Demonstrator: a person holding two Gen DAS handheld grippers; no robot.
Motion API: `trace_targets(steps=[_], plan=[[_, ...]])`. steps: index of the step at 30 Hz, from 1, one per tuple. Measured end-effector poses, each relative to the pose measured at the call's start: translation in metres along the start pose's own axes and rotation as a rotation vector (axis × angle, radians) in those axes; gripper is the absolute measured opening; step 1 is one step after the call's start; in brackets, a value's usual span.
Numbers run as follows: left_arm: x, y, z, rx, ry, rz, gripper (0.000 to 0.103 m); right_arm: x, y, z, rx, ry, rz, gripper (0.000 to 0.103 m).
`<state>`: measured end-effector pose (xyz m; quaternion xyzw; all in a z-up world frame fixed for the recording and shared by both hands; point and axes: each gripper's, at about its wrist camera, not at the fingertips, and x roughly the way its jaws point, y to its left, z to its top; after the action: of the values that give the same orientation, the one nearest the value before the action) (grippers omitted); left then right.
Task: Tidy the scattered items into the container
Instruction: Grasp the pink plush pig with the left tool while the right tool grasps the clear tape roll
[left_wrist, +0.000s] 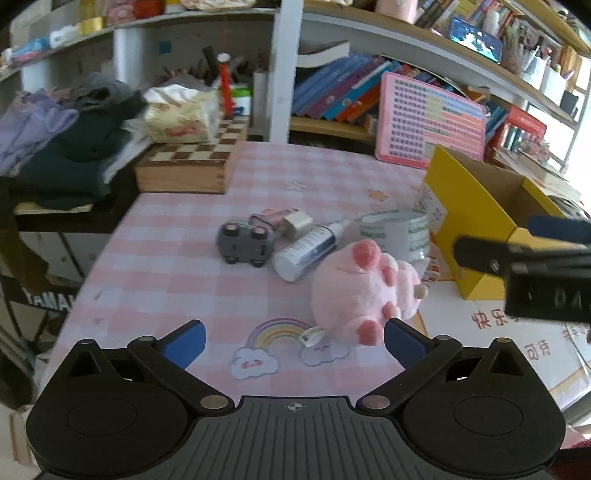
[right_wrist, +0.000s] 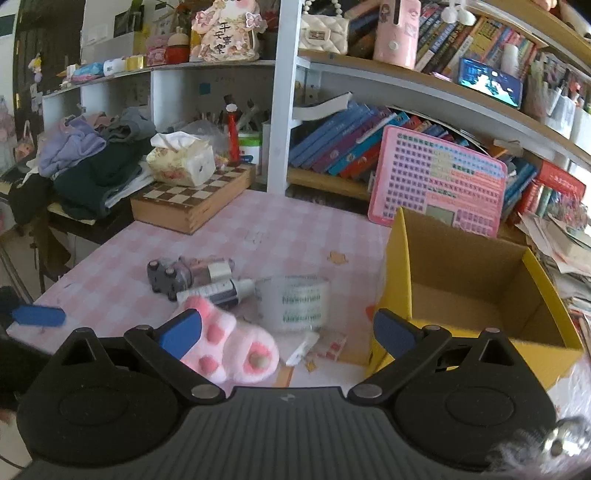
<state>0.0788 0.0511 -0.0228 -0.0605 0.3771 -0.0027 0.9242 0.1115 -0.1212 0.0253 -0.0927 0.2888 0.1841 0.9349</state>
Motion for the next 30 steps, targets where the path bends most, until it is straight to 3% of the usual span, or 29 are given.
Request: trace_targets(steps=[15,30], plan=[[0.052,-0.021,0.02,0.063,0.018,-0.117,0.103,0.071,-0.016,0.032,0.073,0.179,0.071,0.101],[0.088,-0.022,0.025,0.037,0.086,-0.184,0.1,0.139,-0.013,0.043,-0.035,0.314,0.038,0.103]])
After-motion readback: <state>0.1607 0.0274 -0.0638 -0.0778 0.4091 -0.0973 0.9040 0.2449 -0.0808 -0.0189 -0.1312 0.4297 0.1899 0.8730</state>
